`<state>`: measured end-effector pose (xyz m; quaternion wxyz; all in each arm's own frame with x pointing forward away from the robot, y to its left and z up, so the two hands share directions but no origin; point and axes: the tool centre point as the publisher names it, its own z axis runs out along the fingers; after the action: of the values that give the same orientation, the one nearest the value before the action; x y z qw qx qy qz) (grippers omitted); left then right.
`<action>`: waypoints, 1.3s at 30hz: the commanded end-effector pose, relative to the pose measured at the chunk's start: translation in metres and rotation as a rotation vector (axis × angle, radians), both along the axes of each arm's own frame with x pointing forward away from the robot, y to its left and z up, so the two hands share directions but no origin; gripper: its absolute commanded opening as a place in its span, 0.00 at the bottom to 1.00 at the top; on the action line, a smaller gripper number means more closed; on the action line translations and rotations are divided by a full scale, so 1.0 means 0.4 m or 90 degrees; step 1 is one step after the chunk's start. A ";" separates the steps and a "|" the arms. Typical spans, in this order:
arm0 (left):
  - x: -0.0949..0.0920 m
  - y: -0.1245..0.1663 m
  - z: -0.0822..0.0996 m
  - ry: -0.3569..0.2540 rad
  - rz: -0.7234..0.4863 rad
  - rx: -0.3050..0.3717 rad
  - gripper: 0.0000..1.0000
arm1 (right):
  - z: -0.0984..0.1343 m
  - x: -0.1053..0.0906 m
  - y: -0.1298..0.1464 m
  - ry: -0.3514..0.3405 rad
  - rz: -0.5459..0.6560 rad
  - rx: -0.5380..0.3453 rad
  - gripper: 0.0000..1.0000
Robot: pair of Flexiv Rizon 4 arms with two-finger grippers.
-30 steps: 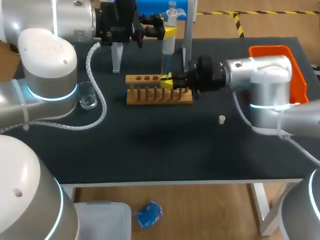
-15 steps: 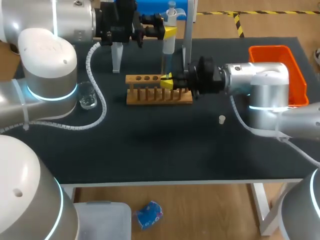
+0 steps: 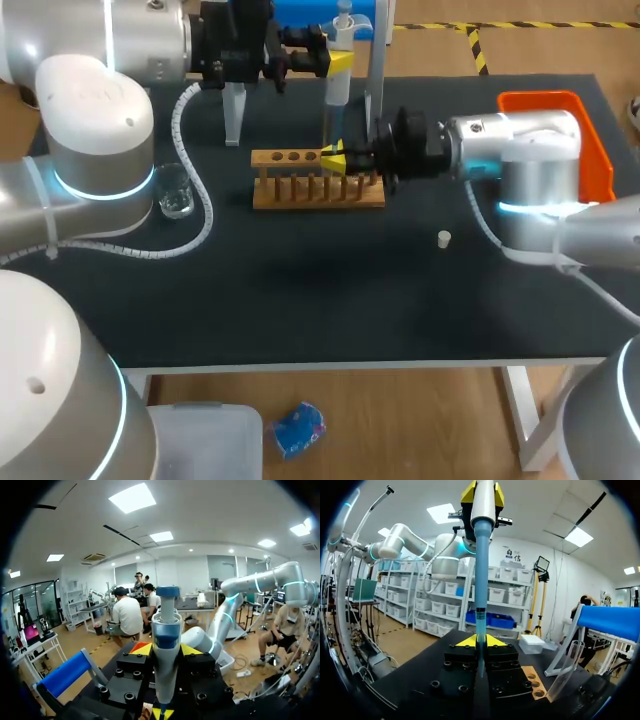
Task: Invert the test tube, pick up the pipette, mount the tip to pipette, aspirate from beaker and dispense into the tube, eject the tip, return the pipette, and cap with the stopper.
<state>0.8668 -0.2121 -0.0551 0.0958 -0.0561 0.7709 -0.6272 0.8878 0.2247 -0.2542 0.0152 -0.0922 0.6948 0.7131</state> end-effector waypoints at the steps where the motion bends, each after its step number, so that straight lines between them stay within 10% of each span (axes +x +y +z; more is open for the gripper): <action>1: -0.002 0.002 -0.015 0.001 -0.001 0.000 0.00 | 0.025 -0.006 0.000 -0.002 -0.004 -0.006 0.00; 24: -0.002 0.002 -0.015 0.001 -0.001 0.000 0.00 | 0.061 -0.023 -0.001 -0.020 -0.005 0.007 0.00; 26: -0.002 0.002 -0.015 0.001 -0.001 0.000 0.00 | 0.062 -0.024 -0.002 -0.016 -0.009 0.009 1.00; 39: -0.002 0.002 -0.015 0.001 -0.001 0.000 0.00 | 0.049 -0.036 -0.026 -0.004 -0.012 -0.004 1.00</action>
<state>0.8662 -0.2115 -0.0604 0.0942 -0.0567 0.7720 -0.6260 0.8780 0.2208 -0.2327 0.0258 -0.0920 0.6932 0.7144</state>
